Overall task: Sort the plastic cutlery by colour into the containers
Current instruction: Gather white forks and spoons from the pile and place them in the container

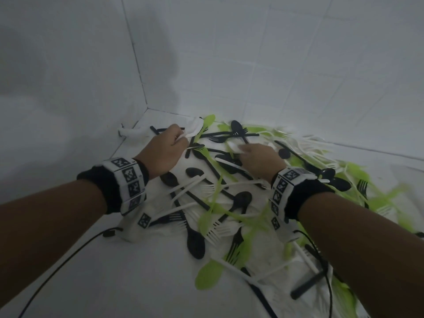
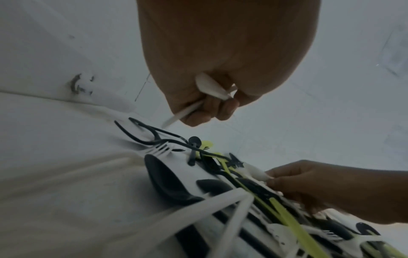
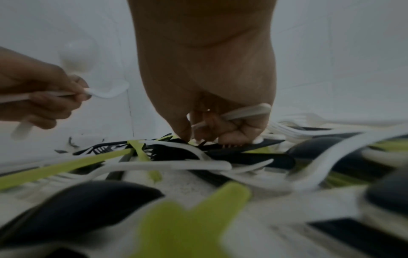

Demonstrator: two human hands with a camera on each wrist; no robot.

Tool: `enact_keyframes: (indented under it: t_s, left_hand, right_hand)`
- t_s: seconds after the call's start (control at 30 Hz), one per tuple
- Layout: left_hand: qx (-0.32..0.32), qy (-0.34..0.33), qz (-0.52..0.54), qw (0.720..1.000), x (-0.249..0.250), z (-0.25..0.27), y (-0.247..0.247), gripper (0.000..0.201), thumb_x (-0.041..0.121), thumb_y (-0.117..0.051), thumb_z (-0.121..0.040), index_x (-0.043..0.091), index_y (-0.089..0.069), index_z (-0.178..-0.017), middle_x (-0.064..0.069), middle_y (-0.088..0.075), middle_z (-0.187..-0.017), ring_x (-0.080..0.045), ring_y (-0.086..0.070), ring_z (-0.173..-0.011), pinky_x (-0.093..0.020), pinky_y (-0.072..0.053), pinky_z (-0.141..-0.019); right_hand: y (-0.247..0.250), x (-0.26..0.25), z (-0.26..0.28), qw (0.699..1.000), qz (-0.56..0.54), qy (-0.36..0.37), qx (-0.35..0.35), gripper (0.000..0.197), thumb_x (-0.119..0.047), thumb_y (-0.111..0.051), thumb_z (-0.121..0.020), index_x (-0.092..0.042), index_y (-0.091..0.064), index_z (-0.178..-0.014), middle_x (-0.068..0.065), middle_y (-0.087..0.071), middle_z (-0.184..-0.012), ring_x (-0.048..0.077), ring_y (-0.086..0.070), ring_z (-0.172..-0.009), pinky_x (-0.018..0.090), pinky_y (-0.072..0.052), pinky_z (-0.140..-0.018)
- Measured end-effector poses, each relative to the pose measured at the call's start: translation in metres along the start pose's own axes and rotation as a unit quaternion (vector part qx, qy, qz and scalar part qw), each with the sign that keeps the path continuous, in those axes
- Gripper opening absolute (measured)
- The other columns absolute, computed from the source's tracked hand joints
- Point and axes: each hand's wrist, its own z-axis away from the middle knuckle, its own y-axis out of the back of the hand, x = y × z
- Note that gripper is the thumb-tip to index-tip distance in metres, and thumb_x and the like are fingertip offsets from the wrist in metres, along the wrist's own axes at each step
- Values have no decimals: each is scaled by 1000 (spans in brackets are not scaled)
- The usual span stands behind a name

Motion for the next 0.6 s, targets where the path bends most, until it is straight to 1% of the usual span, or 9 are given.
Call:
enact_keyframes:
  t_s: [0.03,0.1,0.17,0.23,0.3,0.37,0.43,0.5,0.6]
  left_hand:
    - [1,11,6,1000,-3,-2,-1,19,24,-40,-106,19,-42,-87,-2,-50,-75,-16,-44,-65,-35,-34,-61]
    - [-5,20,7,1000,-11,-6,-4,19,24,-37,-107,22,-38,-87,-6,-49,-75,-19,-45,-64,-39,-36,-62]
    - [-15,27,0,1000,-19,-8,-6,14,25,-35,-107,18,-39,-96,-21,-57,-81,-29,-51,-67,-51,-44,-65]
    - [-14,30,-3,999,-25,-13,-10,15,25,-35,-108,11,-38,-103,-22,-57,-79,-31,-51,-66,-51,-44,-63]
    - [-3,34,-20,999,-26,-20,-13,14,23,-36,-107,11,-39,-103,-9,-53,-74,-23,-49,-65,-37,-37,-58]
    - [2,43,-61,997,-27,-28,-13,16,26,-41,-106,11,-45,-110,-3,-58,-86,-24,-56,-78,-34,-37,-63]
    - [-12,46,-121,992,-30,-35,-12,26,30,-48,-104,11,-53,-122,1,-59,-103,-26,-60,-96,-34,-41,-74]
    - [-53,38,-184,981,-35,-42,-12,24,32,-51,-103,9,-61,-106,-1,-62,-98,-27,-60,-94,-33,-38,-74]
    - [-112,26,-243,963,-41,-44,-13,31,31,-52,-102,14,-53,-77,-1,-56,-79,-24,-54,-80,-32,-30,-67]
  right_hand:
    - [0,-2,-1,1000,27,4,-15,39,-37,-44,-98,-28,-66,-130,0,-66,-129,30,-63,-116,39,-53,-94]
    - [0,-4,-4,1000,15,1,-10,27,-35,-48,-95,-24,-72,-97,-1,-70,-104,28,-65,-98,35,-52,-79]
    - [-1,-5,-7,1000,-7,-1,12,26,-35,-50,-92,-19,-63,-78,1,-66,-82,24,-63,-81,33,-47,-66]
    - [-2,-4,-11,999,-30,9,40,25,-35,-49,-92,-19,-64,-81,0,-66,-81,22,-63,-79,33,-49,-65]
    - [-2,-4,-14,996,-54,20,67,24,-36,-48,-94,-23,-68,-97,-4,-68,-88,20,-64,-83,34,-51,-71]
    - [-5,-3,-18,995,-65,32,71,29,-36,-48,-96,-28,-67,-116,-5,-69,-98,21,-64,-90,34,-51,-75]
    - [-7,-5,-22,995,-54,55,60,25,-33,-49,-96,-31,-67,-112,-6,-68,-98,22,-64,-95,34,-50,-78]
    - [-9,-10,-27,995,-48,77,48,24,-31,-51,-97,-31,-70,-112,-6,-68,-101,21,-63,-99,34,-49,-82]
    - [-9,-22,-38,994,-45,89,42,25,-31,-53,-100,-24,-72,-114,-4,-68,-97,22,-64,-96,33,-48,-78]
